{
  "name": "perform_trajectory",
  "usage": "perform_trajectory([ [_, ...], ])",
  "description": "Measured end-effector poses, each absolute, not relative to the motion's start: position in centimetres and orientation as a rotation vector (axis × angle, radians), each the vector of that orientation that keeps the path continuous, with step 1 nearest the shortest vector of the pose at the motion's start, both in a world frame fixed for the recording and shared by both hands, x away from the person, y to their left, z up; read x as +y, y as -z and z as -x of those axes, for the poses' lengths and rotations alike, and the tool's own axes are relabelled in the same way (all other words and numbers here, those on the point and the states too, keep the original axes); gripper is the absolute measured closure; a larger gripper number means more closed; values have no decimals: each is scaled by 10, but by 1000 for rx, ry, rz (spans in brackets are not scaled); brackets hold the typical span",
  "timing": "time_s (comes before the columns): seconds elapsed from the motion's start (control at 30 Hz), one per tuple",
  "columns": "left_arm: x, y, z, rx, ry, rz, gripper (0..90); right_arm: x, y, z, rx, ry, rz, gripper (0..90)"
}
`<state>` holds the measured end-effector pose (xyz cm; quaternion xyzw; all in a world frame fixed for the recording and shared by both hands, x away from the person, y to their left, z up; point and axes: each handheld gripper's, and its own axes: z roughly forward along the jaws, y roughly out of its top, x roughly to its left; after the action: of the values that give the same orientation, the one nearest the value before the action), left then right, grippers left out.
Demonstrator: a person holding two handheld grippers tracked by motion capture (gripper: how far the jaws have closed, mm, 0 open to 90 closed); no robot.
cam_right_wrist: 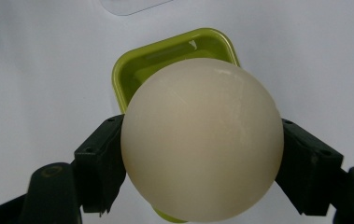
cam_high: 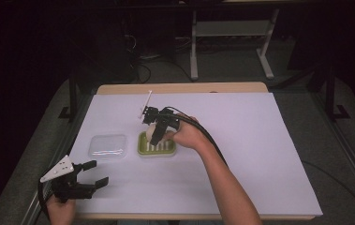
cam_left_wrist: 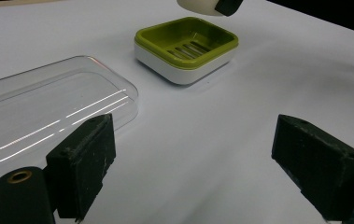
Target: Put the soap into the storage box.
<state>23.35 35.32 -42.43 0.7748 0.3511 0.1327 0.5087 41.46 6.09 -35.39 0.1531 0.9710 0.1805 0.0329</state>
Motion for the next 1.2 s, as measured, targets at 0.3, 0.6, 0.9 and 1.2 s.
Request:
perform_trajectory([
  [0.3,353,424,-233,841,-323,-1864,128,66,361,-418,2997,-544,-488,243],
  [0.6,353,424,-233,842,-324,-1862,128,66,367,-421,2999,-539,-511,243],
  [0.9,353,424,-233,841,-323,-1863,128,67,374,-424,3007,-531,-522,243],
  [1.2,353,424,-233,841,-323,-1863,128,69,378,-425,3016,-520,-530,243],
])
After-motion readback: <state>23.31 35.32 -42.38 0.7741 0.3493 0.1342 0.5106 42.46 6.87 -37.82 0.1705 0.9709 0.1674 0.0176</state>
